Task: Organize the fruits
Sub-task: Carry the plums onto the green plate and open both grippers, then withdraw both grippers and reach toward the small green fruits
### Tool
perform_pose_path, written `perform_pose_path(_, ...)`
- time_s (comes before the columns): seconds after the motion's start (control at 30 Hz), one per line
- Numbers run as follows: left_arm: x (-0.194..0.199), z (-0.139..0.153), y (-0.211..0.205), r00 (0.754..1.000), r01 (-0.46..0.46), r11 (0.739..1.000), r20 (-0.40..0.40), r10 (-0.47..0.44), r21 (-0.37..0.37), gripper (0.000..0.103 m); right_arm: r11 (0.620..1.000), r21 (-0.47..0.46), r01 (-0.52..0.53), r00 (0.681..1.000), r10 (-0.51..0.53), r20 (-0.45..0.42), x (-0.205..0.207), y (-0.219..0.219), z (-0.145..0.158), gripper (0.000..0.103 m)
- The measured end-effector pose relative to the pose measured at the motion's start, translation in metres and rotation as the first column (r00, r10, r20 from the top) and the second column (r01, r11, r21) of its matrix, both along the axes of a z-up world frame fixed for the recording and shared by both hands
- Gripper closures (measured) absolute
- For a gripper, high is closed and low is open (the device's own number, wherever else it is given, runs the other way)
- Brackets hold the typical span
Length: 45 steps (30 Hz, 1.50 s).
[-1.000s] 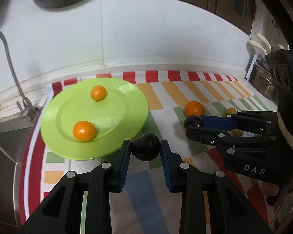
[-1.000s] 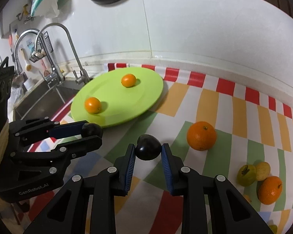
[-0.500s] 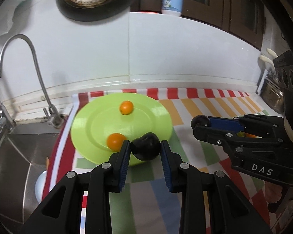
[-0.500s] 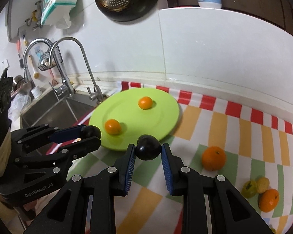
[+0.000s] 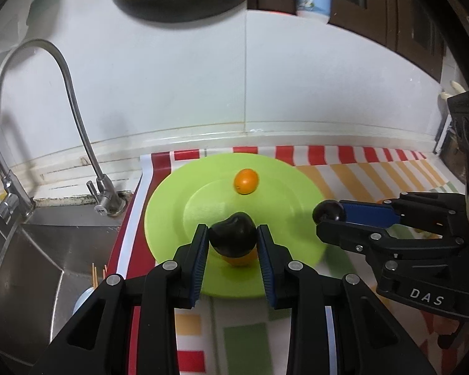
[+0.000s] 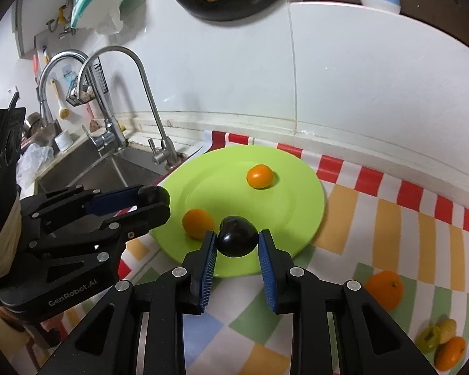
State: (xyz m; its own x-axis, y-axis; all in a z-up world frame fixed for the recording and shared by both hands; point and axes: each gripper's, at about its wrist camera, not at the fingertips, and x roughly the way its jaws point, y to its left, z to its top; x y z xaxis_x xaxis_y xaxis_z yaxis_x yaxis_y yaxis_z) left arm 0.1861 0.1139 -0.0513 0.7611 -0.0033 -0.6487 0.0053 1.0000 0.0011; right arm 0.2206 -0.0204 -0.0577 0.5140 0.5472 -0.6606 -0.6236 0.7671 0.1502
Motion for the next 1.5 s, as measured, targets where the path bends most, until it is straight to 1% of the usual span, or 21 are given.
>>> perform_pose_path(0.27, 0.019, -0.015, 0.007, 1.0, 0.009, 1.0, -0.024, -0.009, 0.012, 0.072, 1.0, -0.022, 0.012, 0.999, -0.012, -0.031, 0.017, 0.012, -0.014, 0.075)
perform_pose_path(0.4, 0.026, -0.017, 0.007, 0.999, 0.024, 0.999, -0.023, -0.023, 0.023, 0.071, 0.999, -0.026, 0.024, 0.999, -0.025, -0.037, 0.022, 0.013, -0.017, 0.074)
perform_pose_path(0.43, 0.027, -0.016, 0.007, 0.999, 0.026, 0.999, -0.022, -0.025, 0.027, 0.066, 0.999, -0.025, 0.031, 0.999, -0.031, -0.033, 0.023, 0.013, -0.017, 0.074)
perform_pose_path(0.47, 0.027, -0.015, 0.007, 1.0, 0.025, 0.999, -0.016, -0.024, 0.029, 0.056, 0.999, -0.023, 0.039, 0.999, -0.04, -0.033, 0.024, 0.012, -0.017, 0.074)
perform_pose_path(0.5, 0.026, -0.013, 0.007, 1.0, 0.019, 0.999, -0.005, -0.019, 0.032, 0.052, 0.999, -0.02, 0.043, 0.998, -0.043, -0.034, 0.024, 0.011, -0.016, 0.07)
perform_pose_path(0.53, 0.025, -0.012, 0.007, 1.0, 0.015, 0.999, 0.005, -0.016, 0.033, 0.051, 0.999, -0.015, 0.051, 0.998, -0.051, -0.034, 0.024, 0.009, -0.015, 0.067)
perform_pose_path(0.57, 0.024, -0.01, 0.006, 1.0, 0.014, 0.999, 0.013, -0.014, 0.038, 0.051, 0.998, -0.013, 0.062, 0.998, -0.062, -0.026, 0.023, 0.007, -0.013, 0.064)
perform_pose_path(0.77, 0.009, 0.0, -0.004, 1.0, -0.001, 0.999, 0.023, 0.0, 0.052, 0.051, 0.996, -0.001, 0.088, 0.996, -0.088, 0.009, 0.012, -0.007, 0.001, 0.064)
perform_pose_path(0.97, -0.011, 0.019, -0.014, 0.999, -0.011, 1.0, 0.051, 0.011, -0.001, 0.051, 0.993, 0.016, 0.12, 0.99, -0.121, 0.066, -0.006, -0.024, 0.024, 0.064)
perform_pose_path(1.13, -0.029, 0.036, -0.029, 0.996, 0.01, 1.0, 0.086, -0.008, -0.019, 0.051, 0.986, 0.035, 0.161, 0.98, -0.164, 0.111, -0.024, -0.044, 0.046, 0.064)
perform_pose_path(1.23, -0.039, 0.046, -0.038, 0.995, 0.021, 1.0, 0.102, -0.019, -0.023, 0.051, 0.982, 0.053, 0.184, 0.975, -0.189, 0.118, -0.034, -0.057, 0.056, 0.064)
perform_pose_path(1.3, -0.046, 0.051, -0.044, 0.994, 0.033, 0.999, 0.109, -0.029, -0.034, 0.048, 0.978, 0.062, 0.198, 0.971, -0.204, 0.123, -0.04, -0.064, 0.061, 0.064)
perform_pose_path(1.33, -0.049, 0.053, -0.047, 0.993, 0.036, 0.999, 0.11, -0.032, -0.038, 0.045, 0.976, 0.065, 0.209, 0.968, -0.216, 0.13, -0.044, -0.068, 0.065, 0.064)
perform_pose_path(1.4, -0.054, 0.056, -0.053, 0.993, 0.042, 0.998, 0.11, -0.037, -0.049, 0.044, 0.972, 0.07, 0.224, 0.963, -0.231, 0.136, -0.051, -0.075, 0.069, 0.064)
perform_pose_path(1.43, -0.058, 0.058, -0.057, 0.993, 0.048, 0.997, 0.111, -0.041, -0.054, 0.044, 0.969, 0.074, 0.234, 0.96, -0.242, 0.138, -0.055, -0.081, 0.071, 0.063)
perform_pose_path(1.5, -0.064, 0.061, -0.064, 0.992, 0.049, 0.998, 0.116, -0.043, -0.045, 0.042, 0.965, 0.077, 0.252, 0.955, -0.261, 0.143, -0.062, -0.088, 0.073, 0.055)
